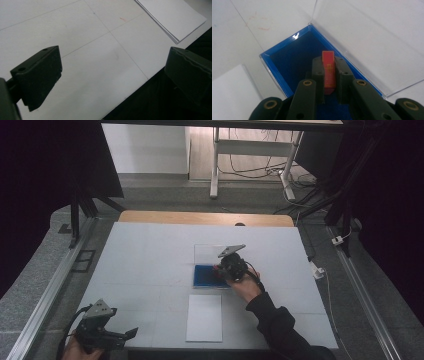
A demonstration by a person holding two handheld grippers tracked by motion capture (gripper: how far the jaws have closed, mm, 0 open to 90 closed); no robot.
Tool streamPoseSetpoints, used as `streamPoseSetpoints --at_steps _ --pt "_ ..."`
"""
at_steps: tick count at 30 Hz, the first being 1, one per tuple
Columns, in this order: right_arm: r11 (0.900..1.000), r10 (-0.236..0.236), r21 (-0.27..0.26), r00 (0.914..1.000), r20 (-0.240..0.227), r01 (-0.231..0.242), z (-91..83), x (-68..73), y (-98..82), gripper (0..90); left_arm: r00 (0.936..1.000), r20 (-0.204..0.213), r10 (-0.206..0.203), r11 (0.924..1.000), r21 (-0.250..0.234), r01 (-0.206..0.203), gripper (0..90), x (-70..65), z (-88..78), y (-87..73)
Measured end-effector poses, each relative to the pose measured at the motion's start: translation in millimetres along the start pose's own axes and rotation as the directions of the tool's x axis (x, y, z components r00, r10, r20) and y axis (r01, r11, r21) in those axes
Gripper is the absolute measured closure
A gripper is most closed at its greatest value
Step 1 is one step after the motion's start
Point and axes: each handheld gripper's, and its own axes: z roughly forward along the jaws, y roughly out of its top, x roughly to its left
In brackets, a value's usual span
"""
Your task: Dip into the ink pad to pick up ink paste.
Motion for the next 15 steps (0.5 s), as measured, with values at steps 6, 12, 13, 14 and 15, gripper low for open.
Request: streamPoseSetpoints --at_steps 6,12,13,14,15 --pt "1.000 -0.009 0.003 0.9999 0.010 0.009 0.2 2.3 0.0 80.5 1.0000 0.003 -0.002 1.0000 0.002 0.002 1.8 0.2 0.3 0.2" --pt "1.000 -0.004 -0.006 0.9999 0.013 0.004 0.4 2.7 -1.3 80.4 1.0000 0.001 -0.001 1.0000 0.003 0.001 1.9 0.2 0.5 0.4" --pt "1.000 -0.004 -0.006 0.9999 0.013 0.004 0.4 2.7 -1.3 80.4 1.0000 0.002 -0.002 1.0000 0.003 0.002 1.9 0.2 0.5 0.4" --pt "1.000 0.018 -0.014 0.9998 -0.004 -0.018 0.2 -0.1 -2.7 80.4 1.0000 0.001 -0.002 1.0000 0.003 0.002 1.9 0.3 0.5 0.4" --pt "0.999 0.028 -0.017 0.9995 -0.012 -0.028 -0.1 -1.8 -3.5 80.4 1.0000 0.001 -0.003 1.0000 0.003 0.003 1.9 0.4 0.6 0.5"
